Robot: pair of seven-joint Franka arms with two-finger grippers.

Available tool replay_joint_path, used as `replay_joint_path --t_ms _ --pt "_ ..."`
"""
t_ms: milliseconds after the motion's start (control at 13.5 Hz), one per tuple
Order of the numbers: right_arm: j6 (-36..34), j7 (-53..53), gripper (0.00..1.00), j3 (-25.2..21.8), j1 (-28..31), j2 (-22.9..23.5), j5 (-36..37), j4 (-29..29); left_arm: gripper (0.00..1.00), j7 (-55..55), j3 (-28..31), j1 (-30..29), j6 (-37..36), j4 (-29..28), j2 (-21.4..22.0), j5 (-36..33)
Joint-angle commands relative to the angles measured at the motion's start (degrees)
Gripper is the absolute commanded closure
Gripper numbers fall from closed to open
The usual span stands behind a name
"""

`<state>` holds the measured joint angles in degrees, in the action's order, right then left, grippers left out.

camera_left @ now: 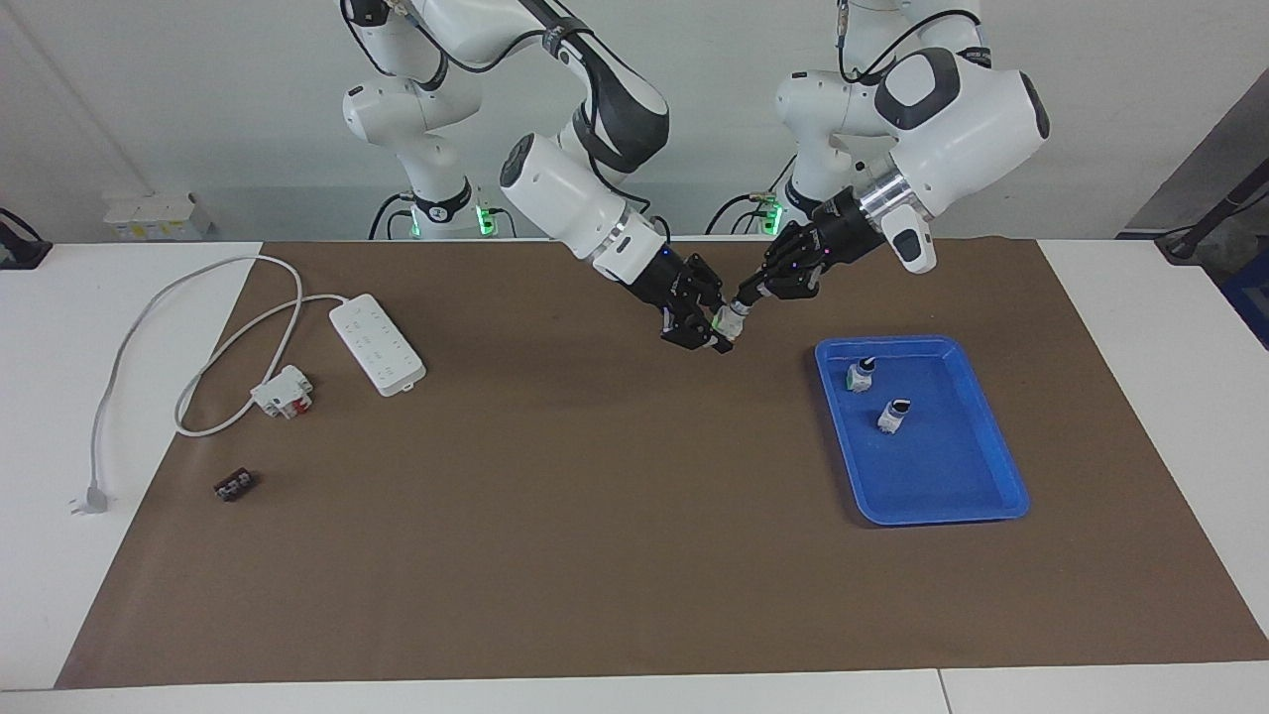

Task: Turn and place switch with both arms
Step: 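Place the switch in the tray with the left gripper while the right gripper withdraws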

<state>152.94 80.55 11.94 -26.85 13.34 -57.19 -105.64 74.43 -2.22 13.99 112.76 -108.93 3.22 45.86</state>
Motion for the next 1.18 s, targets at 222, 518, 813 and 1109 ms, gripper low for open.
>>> replay_joint_path --t_ms 222,518,813,1109 --pt "1.4 -1.0 1.0 -0.2 0.6 1.0 -0.9 0.3 1.0 1.3 0.3 0.2 -0.8 -0.6 1.9 0.7" --pt "1.4 -1.6 1.0 -0.3 0.6 0.9 -0.9 0.4 1.0 1.3 0.3 0.0 -0.8 -0.7 1.9 0.7" --pt "1.2 -6.0 0.0 -0.3 0.7 0.4 0.1 0.3 1.0 1.2 0.4 -0.1 -0.5 -0.8 1.9 0.6" --pt "1.1 -6.0 0.0 -0.5 1.4 -0.2 0.1 0.2 1.0 1.2 0.5 -1.2 0.8 -0.9 1.8 0.4"
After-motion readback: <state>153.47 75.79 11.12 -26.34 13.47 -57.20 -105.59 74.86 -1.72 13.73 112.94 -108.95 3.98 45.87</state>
